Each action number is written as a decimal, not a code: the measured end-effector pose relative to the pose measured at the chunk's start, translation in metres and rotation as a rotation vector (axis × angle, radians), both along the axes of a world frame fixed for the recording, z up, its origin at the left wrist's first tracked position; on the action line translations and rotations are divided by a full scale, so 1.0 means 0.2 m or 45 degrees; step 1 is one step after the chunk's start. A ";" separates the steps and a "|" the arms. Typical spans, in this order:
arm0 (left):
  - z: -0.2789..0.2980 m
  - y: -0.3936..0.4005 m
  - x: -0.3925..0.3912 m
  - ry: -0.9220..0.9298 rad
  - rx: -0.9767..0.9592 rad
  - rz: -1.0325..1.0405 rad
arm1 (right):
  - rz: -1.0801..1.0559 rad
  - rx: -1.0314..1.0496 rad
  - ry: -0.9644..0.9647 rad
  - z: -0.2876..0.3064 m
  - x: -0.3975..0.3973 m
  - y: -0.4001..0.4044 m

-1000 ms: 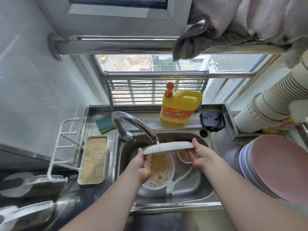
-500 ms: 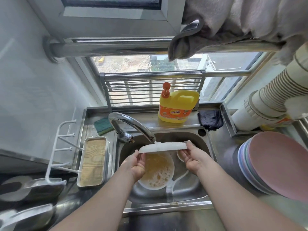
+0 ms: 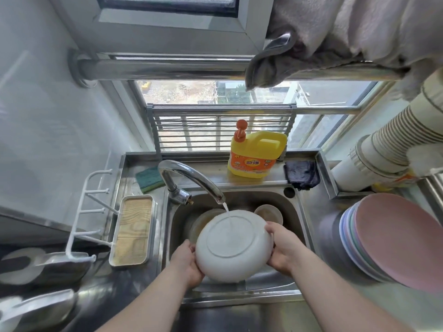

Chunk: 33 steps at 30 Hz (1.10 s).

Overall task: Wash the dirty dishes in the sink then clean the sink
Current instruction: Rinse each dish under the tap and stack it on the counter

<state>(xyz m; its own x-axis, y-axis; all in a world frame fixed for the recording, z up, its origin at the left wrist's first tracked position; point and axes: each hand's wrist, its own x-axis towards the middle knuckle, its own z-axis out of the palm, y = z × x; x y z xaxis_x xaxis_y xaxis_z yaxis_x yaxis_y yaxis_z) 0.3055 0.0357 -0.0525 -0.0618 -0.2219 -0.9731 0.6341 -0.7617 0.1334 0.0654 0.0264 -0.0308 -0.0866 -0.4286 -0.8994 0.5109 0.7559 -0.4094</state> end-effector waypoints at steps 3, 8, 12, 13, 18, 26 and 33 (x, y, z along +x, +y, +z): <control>0.04 -0.03 -0.10 0.036 -0.102 -0.184 | -0.039 -0.004 0.003 0.01 -0.11 0.04; 0.15 -0.14 -0.29 -0.008 -0.249 -0.386 | -0.168 -0.066 0.050 0.06 -0.26 0.07; 0.20 -0.22 -0.34 -0.031 -0.296 -0.403 | -0.104 -0.129 0.169 0.08 -0.32 0.05; 0.21 -0.22 -0.34 -0.034 -0.288 -0.393 | -0.083 -0.129 0.199 0.08 -0.32 0.04; 0.17 -0.22 -0.28 0.086 -0.163 -0.376 | -0.028 -0.138 0.233 0.04 -0.27 0.04; 0.10 -0.14 -0.16 -0.082 -0.247 -0.106 | -0.052 -0.087 0.060 -0.02 -0.14 0.07; 0.06 -0.08 -0.03 -0.107 -0.464 -0.129 | 0.114 -0.003 0.020 -0.13 -0.01 0.04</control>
<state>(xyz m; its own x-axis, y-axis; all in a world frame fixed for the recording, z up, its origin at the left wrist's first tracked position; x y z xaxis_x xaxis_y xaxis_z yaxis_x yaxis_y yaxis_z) 0.2993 0.0189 -0.0397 -0.0246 -0.5508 -0.8343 0.5336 -0.7130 0.4550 0.0640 0.0337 -0.0568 -0.0620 -0.4375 -0.8971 0.4350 0.7971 -0.4188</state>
